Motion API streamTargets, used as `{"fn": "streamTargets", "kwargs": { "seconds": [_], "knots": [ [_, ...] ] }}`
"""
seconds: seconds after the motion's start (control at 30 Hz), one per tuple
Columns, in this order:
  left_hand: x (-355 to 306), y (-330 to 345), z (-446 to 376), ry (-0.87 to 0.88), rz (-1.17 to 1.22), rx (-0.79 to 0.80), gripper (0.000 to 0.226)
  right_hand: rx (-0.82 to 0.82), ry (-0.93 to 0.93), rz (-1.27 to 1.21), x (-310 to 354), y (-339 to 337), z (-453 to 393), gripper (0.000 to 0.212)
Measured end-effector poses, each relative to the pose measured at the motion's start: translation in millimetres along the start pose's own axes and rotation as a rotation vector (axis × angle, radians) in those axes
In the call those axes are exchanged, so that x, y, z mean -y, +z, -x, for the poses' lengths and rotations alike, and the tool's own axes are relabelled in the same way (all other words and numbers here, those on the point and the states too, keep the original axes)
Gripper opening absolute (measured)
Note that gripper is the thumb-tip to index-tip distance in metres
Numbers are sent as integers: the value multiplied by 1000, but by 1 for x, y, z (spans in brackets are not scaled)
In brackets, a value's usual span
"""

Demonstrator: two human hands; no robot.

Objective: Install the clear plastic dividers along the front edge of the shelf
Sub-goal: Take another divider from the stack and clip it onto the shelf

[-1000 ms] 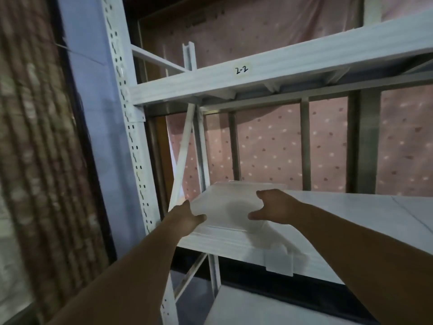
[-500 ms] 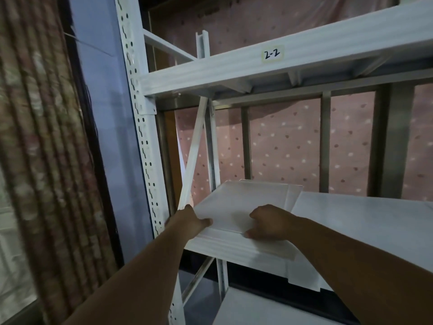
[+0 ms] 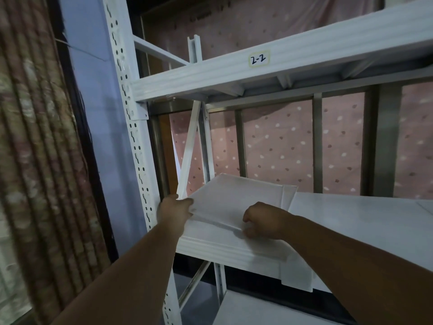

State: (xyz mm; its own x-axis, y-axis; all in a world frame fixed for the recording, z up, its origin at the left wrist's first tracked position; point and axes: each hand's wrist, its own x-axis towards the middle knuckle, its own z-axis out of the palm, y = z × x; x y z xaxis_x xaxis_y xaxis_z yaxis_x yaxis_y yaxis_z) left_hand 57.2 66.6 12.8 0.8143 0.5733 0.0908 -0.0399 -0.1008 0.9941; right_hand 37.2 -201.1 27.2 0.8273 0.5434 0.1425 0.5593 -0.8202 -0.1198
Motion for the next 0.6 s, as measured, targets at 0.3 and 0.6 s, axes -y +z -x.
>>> {"fn": "streamTargets", "kwargs": {
  "seconds": [0.3,0.6],
  "knots": [
    [-49,39,46,-5,630,444,53,-168,45,-93,-15,-18,29,12],
    [-97,115,126,157,530,542,78,-369,161,-119,-51,-40,82,20]
  ]
}}
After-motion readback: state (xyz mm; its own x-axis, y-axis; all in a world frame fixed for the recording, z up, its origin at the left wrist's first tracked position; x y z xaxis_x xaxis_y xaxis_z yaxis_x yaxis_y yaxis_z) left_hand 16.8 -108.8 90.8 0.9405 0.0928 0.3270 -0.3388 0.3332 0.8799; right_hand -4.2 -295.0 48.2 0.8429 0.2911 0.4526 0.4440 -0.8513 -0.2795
